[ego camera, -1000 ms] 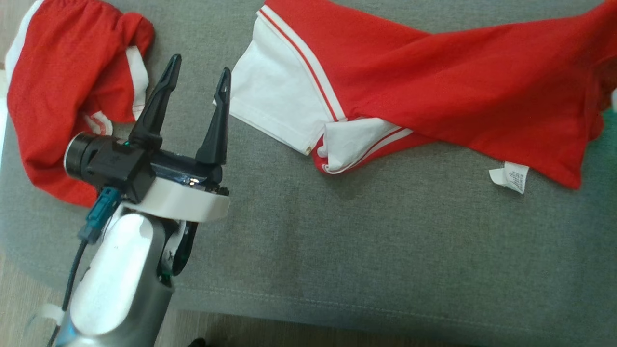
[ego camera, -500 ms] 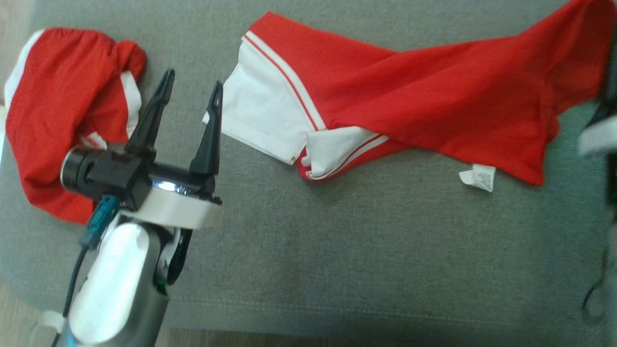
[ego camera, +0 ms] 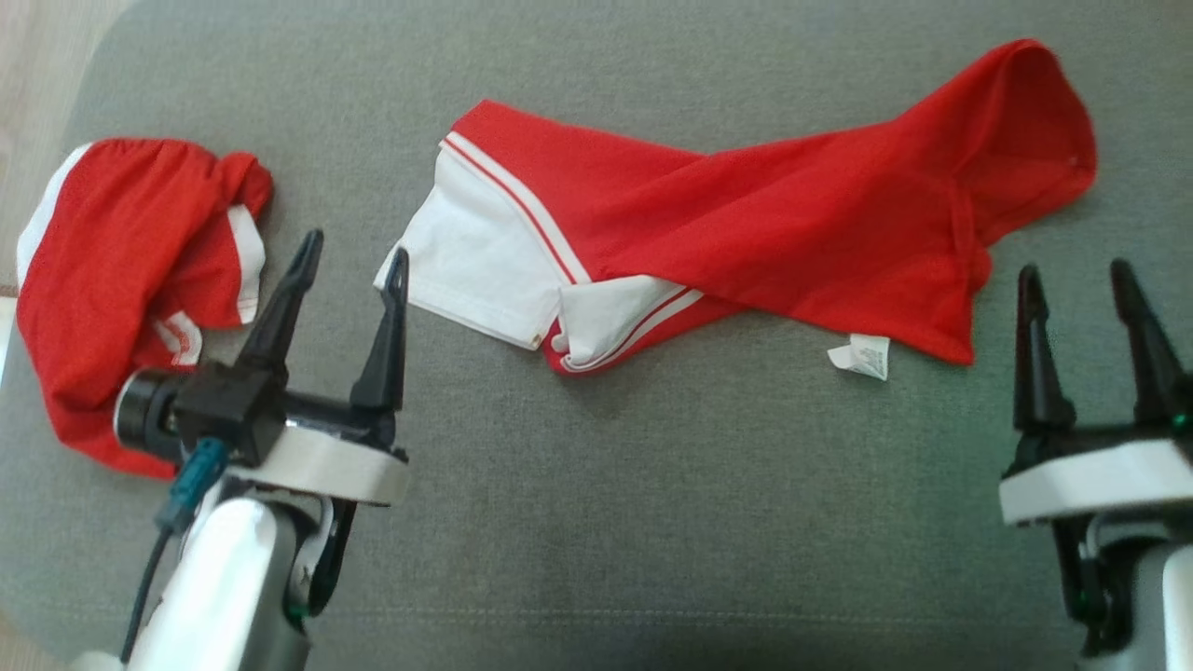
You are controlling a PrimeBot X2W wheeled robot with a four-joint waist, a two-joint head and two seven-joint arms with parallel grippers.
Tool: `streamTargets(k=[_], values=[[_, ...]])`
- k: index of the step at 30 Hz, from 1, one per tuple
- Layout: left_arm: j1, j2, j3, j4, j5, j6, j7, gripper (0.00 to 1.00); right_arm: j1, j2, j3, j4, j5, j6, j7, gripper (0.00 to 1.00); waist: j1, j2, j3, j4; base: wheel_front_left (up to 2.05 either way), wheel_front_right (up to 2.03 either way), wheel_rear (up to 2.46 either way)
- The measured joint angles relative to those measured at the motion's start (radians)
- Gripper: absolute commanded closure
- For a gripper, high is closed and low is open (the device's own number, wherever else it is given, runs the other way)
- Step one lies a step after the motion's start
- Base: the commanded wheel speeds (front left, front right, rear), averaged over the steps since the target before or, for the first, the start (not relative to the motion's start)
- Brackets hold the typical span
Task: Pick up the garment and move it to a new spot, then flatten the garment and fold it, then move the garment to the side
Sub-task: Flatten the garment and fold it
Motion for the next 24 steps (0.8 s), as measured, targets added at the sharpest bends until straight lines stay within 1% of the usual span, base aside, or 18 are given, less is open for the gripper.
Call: streamTargets(k=[4,8,11,24], values=[[0.018,0.002,0.0,0.001,0.0,0.001,0.0,0.0,0.038,0.005,0.013,-0.01,0.018,0.0,0.013,0.0,0.0,0.0,-0.016,-0.009,0.0,0.0,0.0],[0.017,0.006,-0.001,0.001,0.0,0.001,0.001,0.0,0.04,0.005,0.017,-0.011,0.041,0.0,0.013,0.0,0.0,0.0,-0.018,-0.011,0.0,0.0,0.0],[0.017,0.006,-0.001,0.0,-0.001,0.01,0.001,0.0,0.042,0.005,0.017,-0.014,0.049,0.0,0.013,0.0,0.0,0.0,-0.016,-0.01,0.0,0.0,0.0],[0.006,0.014,-0.008,0.01,-0.006,0.014,0.016,0.0,0.042,0.006,0.022,-0.016,0.06,0.0,0.013,0.0,0.0,0.0,0.008,-0.012,0.0,0.0,0.0]])
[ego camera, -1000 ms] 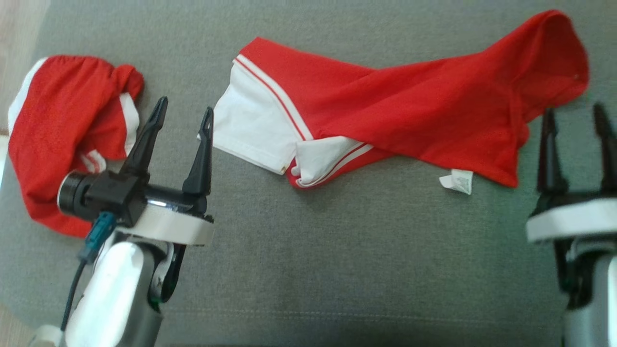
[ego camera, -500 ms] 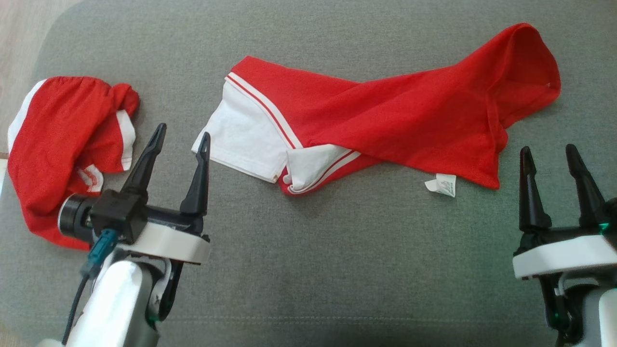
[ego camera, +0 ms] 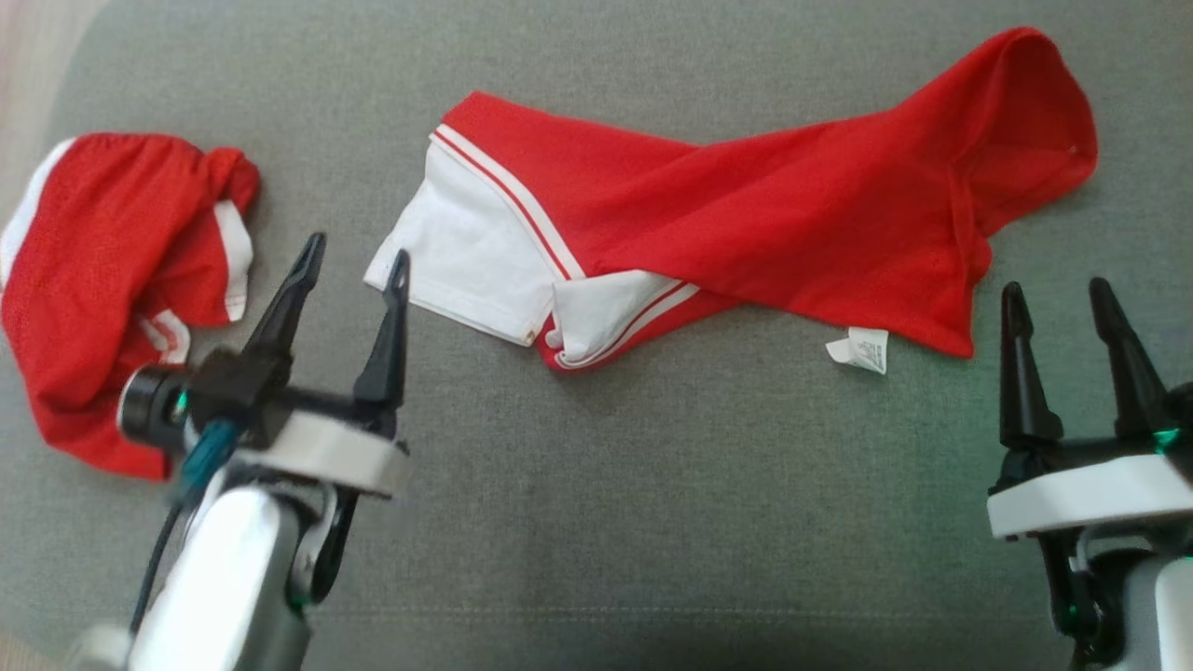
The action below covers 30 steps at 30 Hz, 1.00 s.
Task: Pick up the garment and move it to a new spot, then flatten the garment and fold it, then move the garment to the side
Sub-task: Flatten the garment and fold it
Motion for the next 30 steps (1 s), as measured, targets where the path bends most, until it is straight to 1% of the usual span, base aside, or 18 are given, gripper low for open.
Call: streamTargets(k=[3,6,9,10,11,13,18,24,29,30], values=[[-0.056,-0.009,-0.023,0.049,-0.007,-0.013,0.04,0.0,-0.005,0.0,0.012,-0.002,0.007,0.0,0.0,0.0,0.0,0.0,0.02,-0.004,0.0,0.0,0.0],[-0.129,-0.019,-0.028,0.134,-0.035,-0.042,0.11,0.0,-0.018,0.0,0.03,-0.002,0.007,0.0,0.0,0.0,0.0,0.0,0.042,-0.015,0.0,0.0,0.0],[-0.164,-0.022,-0.022,0.228,-0.078,-0.059,0.168,0.0,-0.03,0.0,0.033,0.003,0.01,0.0,0.0,0.0,0.0,0.0,0.062,-0.032,0.0,0.0,0.0],[-0.168,-0.022,-0.022,0.258,-0.087,-0.059,0.189,0.0,-0.033,0.0,0.032,0.002,0.015,0.0,0.0,0.0,0.0,0.0,0.068,-0.037,0.0,0.0,0.0],[-0.174,-0.023,-0.015,0.317,-0.106,-0.059,0.222,0.0,-0.034,0.0,0.03,0.004,0.02,0.0,-0.002,0.0,0.0,0.0,0.081,-0.047,0.0,0.0,0.0],[-0.18,-0.021,-0.002,0.365,-0.12,-0.059,0.246,0.0,-0.034,0.0,0.03,0.006,0.024,0.0,-0.003,0.0,0.0,0.0,0.092,-0.056,0.0,0.0,0.0],[-0.219,-0.018,0.009,0.434,-0.12,-0.052,0.245,0.0,-0.034,0.0,0.03,0.008,0.025,0.0,-0.006,0.0,0.0,0.0,0.113,-0.067,0.0,0.0,0.0],[-0.262,-0.018,0.011,0.48,-0.12,-0.041,0.239,0.0,-0.043,0.0,0.03,0.02,0.034,0.0,-0.006,0.0,0.0,0.0,0.123,-0.069,0.0,0.0,0.0],[-0.28,-0.019,0.01,0.51,-0.125,-0.041,0.239,0.0,-0.054,0.0,0.03,0.027,0.036,0.0,-0.006,0.0,0.0,0.0,0.12,-0.071,0.0,0.0,0.0],[-0.281,-0.019,0.01,0.512,-0.127,-0.041,0.239,0.03,-0.054,0.0,0.03,0.03,0.043,0.0,-0.006,0.0,0.0,0.0,0.119,-0.071,0.0,0.0,0.0]])
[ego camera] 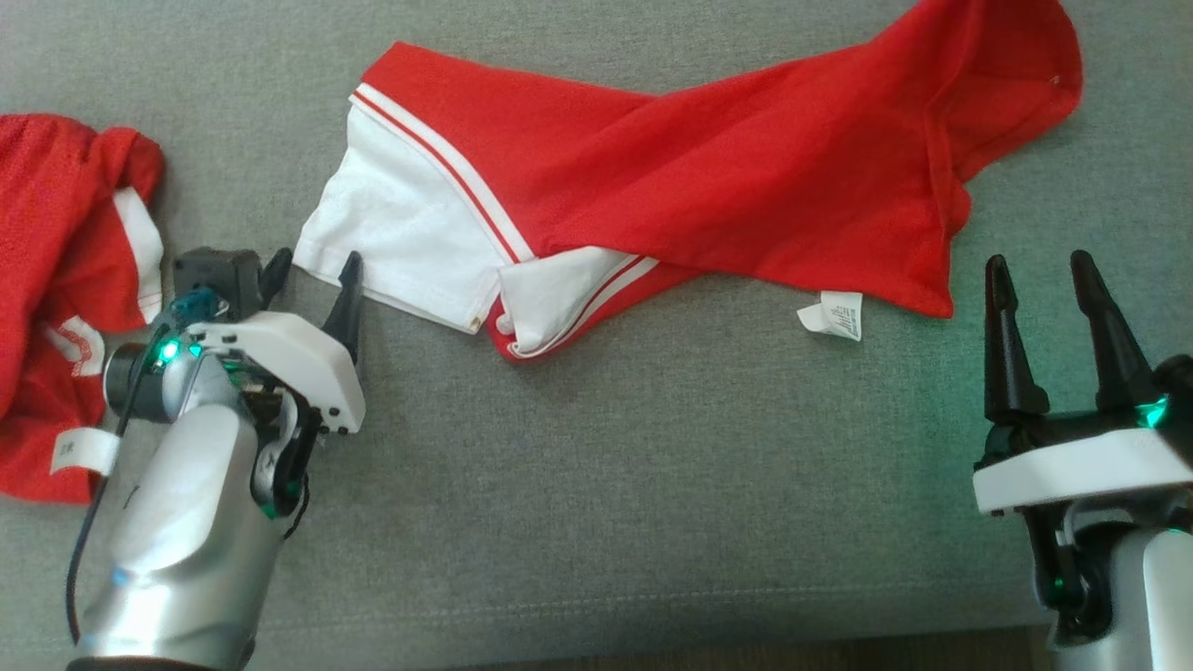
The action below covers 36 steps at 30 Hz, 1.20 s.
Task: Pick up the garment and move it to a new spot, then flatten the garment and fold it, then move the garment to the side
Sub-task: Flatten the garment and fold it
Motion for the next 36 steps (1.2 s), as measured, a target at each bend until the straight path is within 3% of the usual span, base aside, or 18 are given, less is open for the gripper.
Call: streamTargets(k=[1,2,3,4,14,34,35,36], values=[[0.0,0.0,-0.001,0.002,0.0,-0.001,-0.001,0.17,0.0,0.0,0.0,0.004,0.0,0.0,0.0,0.0,0.0,0.0,-0.001,0.0,0.0,0.0,0.0],[0.0,0.001,-0.002,0.003,0.0,-0.001,-0.007,0.59,0.0,0.0,0.0,0.007,0.0,0.0,0.001,0.0,0.0,0.0,-0.002,0.0,0.0,0.0,0.0],[0.0,0.001,-0.002,0.006,0.0,-0.002,-0.013,0.85,0.001,0.0,-0.001,0.012,-0.001,0.0,0.005,0.0,0.0,0.0,-0.003,-0.001,0.0,0.0,0.0],[0.0,0.001,-0.003,0.008,0.0,-0.007,-0.017,1.0,0.001,0.0,-0.003,0.017,-0.005,0.0,0.017,0.0,0.0,0.0,-0.003,-0.001,0.0,0.0,0.0],[-0.014,-0.003,-0.022,0.018,0.0,-0.017,-0.038,1.0,0.006,0.0,0.005,0.125,-0.037,0.0,0.138,0.0,0.0,0.0,0.009,0.01,0.0,0.0,0.0],[-0.036,-0.017,-0.063,-0.014,0.0,-0.017,-0.07,1.0,-0.144,-0.027,-0.004,0.306,-0.007,0.0,0.151,0.0,0.0,0.0,0.046,0.048,0.0,0.0,0.0],[-0.037,-0.018,-0.064,-0.016,0.0,-0.017,-0.07,1.0,-0.154,-0.028,-0.003,0.314,0.003,0.0,0.161,0.05,0.0,0.0,0.048,0.049,0.0,0.0,0.0],[-0.038,-0.019,-0.064,-0.018,0.0,-0.017,-0.071,1.0,-0.163,-0.03,-0.002,0.319,0.01,0.0,0.169,0.61,0.0,0.0,0.049,0.05,0.0,0.0,0.0]])
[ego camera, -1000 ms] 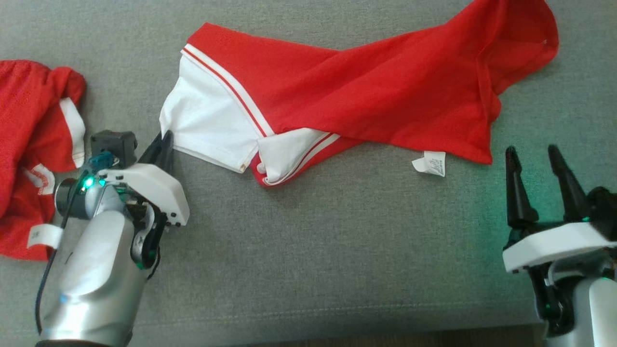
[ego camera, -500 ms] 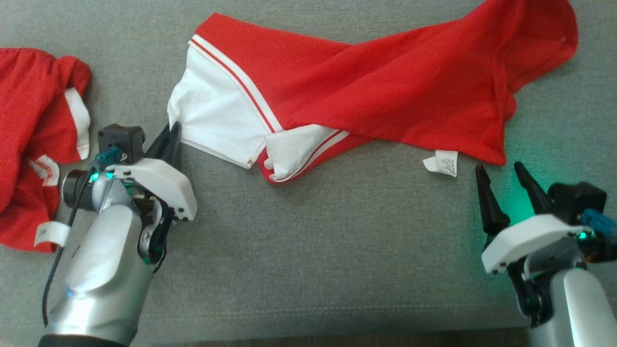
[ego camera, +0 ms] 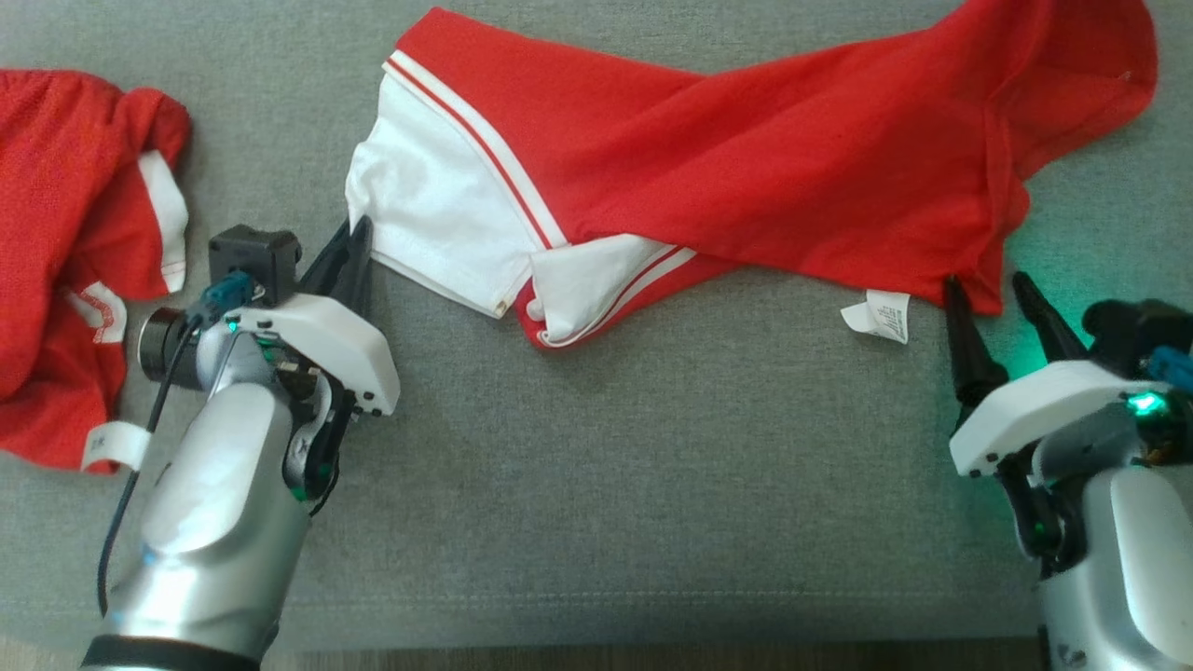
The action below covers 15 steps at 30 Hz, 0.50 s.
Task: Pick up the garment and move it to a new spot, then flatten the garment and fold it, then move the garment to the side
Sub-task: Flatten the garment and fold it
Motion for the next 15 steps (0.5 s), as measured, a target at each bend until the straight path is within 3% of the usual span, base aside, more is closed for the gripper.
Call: streamTargets(k=[1,8,15], values=[[0.0,0.0,0.0,-0.002,0.0,0.0,-0.001,1.0,-0.004,-0.002,0.002,0.0,0.002,0.0,0.006,1.0,0.0,0.0,0.0,0.001,0.0,0.0,0.0],[0.007,0.001,0.005,-0.052,-0.015,0.012,-0.062,1.0,0.02,-0.005,-0.001,-0.048,0.05,0.0,0.047,1.0,0.0001,0.0,-0.015,0.007,0.0,0.0,0.0],[0.073,0.034,0.038,-0.223,-0.037,0.029,-0.108,1.0,0.067,-0.024,-0.032,-0.226,0.077,0.0,0.042,1.0,0.0,0.0,-0.072,0.006,0.0,0.0,0.0]])
